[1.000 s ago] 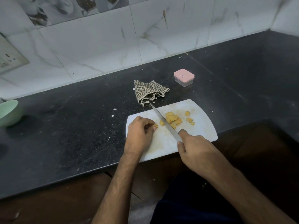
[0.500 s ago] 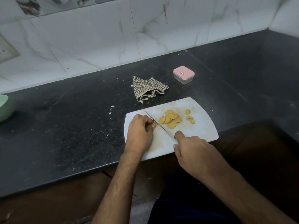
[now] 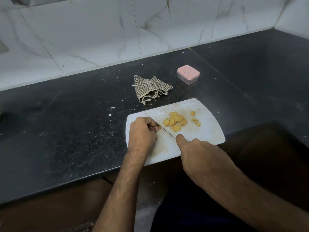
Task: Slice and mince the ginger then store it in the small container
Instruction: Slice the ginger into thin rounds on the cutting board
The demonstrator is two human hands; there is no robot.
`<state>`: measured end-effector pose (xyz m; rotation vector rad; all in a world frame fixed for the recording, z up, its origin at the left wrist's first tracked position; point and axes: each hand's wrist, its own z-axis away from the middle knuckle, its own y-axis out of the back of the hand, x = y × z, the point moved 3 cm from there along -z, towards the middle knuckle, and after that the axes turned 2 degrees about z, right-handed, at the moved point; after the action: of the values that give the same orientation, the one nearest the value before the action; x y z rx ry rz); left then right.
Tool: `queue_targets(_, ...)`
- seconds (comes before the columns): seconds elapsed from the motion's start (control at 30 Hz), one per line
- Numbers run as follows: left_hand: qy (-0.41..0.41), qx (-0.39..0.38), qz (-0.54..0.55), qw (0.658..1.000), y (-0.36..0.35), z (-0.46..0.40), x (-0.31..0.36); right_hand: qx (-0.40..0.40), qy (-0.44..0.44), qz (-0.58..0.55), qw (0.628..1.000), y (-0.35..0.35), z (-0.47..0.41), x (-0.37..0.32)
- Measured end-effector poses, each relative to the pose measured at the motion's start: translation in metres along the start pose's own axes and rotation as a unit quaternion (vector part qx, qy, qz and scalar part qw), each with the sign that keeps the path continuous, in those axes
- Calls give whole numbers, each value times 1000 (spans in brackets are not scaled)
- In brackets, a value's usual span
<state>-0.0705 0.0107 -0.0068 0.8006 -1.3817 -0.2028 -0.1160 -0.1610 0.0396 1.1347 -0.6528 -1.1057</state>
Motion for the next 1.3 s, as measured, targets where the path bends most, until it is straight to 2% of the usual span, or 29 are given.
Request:
queue_targets(0.33, 28, -35, 27, 999, 5, -7, 1, -15, -1, -18, 1000, -1, -7, -4)
queue_targets(0.7, 27, -29, 36, 999, 3, -6, 2, 31, 1, -15, 999, -7, 0, -6)
queue_targets(1.3, 42, -21, 33, 998, 5, -6, -2, 39, 9, -19, 999, -6, -7, -11)
